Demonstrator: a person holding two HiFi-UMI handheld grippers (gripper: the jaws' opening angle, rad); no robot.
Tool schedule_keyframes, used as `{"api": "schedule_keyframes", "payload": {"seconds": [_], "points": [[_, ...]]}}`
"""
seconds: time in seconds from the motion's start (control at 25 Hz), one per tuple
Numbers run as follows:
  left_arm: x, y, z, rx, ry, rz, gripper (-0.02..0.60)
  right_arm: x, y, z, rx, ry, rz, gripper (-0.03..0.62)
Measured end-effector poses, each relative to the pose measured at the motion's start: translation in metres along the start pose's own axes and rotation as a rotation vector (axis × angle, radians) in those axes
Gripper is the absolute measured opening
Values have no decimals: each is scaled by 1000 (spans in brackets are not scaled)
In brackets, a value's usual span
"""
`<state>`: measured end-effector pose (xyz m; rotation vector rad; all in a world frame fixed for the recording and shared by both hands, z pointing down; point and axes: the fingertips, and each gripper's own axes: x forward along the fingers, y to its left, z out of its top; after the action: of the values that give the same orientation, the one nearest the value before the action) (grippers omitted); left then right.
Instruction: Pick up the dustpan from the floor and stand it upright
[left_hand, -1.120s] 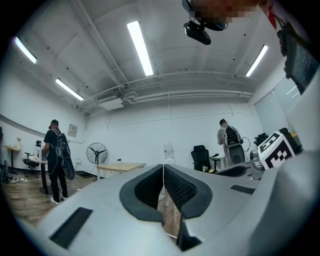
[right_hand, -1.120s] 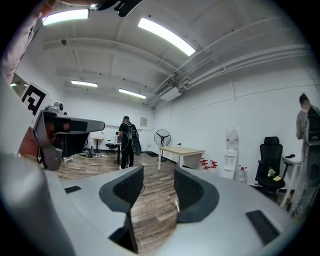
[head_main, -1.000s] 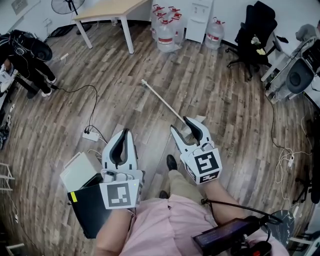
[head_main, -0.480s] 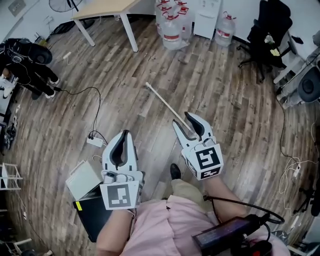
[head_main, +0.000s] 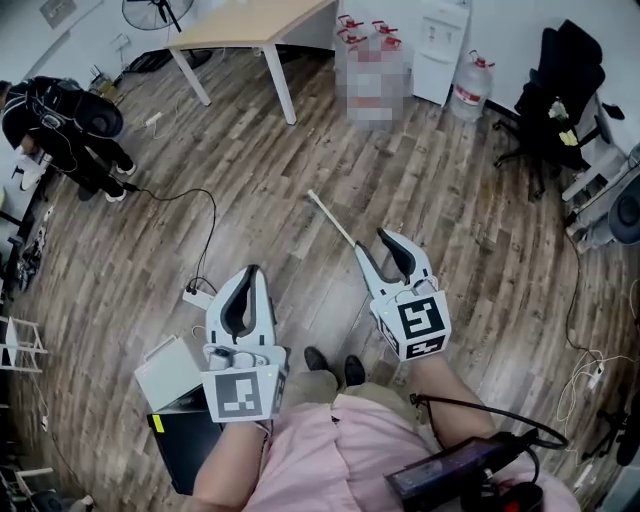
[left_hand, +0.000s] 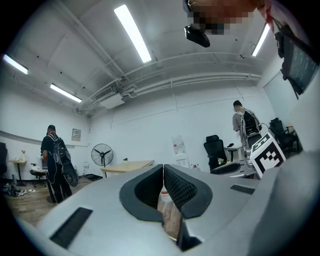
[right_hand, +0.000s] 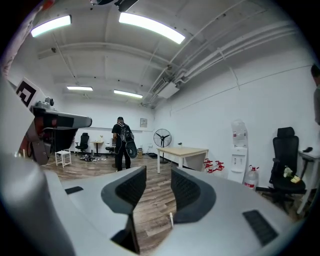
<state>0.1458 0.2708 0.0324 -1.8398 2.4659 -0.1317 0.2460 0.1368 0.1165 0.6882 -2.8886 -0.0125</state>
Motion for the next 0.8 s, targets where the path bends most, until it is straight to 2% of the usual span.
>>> {"api": "schedule_keyframes", "payload": {"seconds": [0.36,0.56,0.68,0.8], "points": [[54,57,-27,-42,4,17,14,76,-12,-4,-16,38,-20,153],[113,116,-40,-45,-3,9,14,156,-7,3,-39,39,-13,155],[150,161,-40,-32,-14,12,14,207,-6,17,-55,38,-11,155],[177,196,-42,-50,-14,19,14,247,-7,33,-76,31,-19,155]]}}
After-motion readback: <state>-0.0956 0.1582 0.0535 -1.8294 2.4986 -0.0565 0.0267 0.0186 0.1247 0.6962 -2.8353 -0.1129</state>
